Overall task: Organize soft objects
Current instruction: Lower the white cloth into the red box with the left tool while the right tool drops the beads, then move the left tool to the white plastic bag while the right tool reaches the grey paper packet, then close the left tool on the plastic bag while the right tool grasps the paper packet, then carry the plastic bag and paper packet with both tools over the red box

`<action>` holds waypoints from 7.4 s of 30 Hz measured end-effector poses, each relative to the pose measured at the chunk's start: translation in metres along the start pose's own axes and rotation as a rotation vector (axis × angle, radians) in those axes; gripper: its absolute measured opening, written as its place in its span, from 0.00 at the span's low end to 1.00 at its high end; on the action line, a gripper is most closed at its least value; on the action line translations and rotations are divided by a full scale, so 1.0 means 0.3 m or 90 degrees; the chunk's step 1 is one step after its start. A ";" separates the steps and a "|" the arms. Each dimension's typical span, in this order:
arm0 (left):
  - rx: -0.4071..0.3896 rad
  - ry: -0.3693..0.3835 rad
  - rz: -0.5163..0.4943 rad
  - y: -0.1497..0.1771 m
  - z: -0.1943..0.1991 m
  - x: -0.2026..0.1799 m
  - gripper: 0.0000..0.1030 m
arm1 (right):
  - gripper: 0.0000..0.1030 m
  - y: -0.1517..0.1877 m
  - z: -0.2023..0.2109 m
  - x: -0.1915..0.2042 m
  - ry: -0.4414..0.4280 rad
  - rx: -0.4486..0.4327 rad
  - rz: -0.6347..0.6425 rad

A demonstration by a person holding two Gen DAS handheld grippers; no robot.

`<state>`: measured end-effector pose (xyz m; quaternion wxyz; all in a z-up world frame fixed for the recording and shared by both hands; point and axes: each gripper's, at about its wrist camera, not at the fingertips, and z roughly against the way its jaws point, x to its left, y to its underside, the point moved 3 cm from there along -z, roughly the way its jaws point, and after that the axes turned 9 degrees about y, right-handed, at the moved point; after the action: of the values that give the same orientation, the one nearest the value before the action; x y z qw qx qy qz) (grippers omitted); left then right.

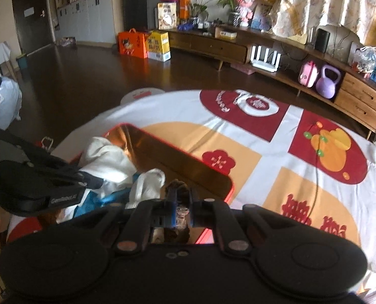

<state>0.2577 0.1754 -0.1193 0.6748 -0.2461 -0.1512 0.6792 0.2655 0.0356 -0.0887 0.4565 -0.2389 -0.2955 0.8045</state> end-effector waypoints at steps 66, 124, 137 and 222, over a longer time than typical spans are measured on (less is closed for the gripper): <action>-0.207 0.104 -0.040 0.191 0.415 -0.561 0.81 | 1.00 0.450 0.643 -0.390 0.007 -0.106 -0.193; -0.025 0.153 -0.080 -0.013 -0.273 -0.773 0.81 | 0.43 0.507 0.143 -0.822 0.125 0.027 -0.178; -0.052 0.128 -0.122 0.002 -0.239 -0.790 0.21 | 0.17 0.496 0.179 -0.814 0.167 0.004 -0.157; -0.182 0.080 0.116 0.036 0.248 0.056 0.11 | 0.00 0.056 0.224 0.060 -0.099 -0.043 -0.057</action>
<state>0.2090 0.2009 -0.0653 0.5767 -0.3941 -0.1804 0.6925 0.2032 0.0272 -0.0547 0.4596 -0.1772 -0.3674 0.7889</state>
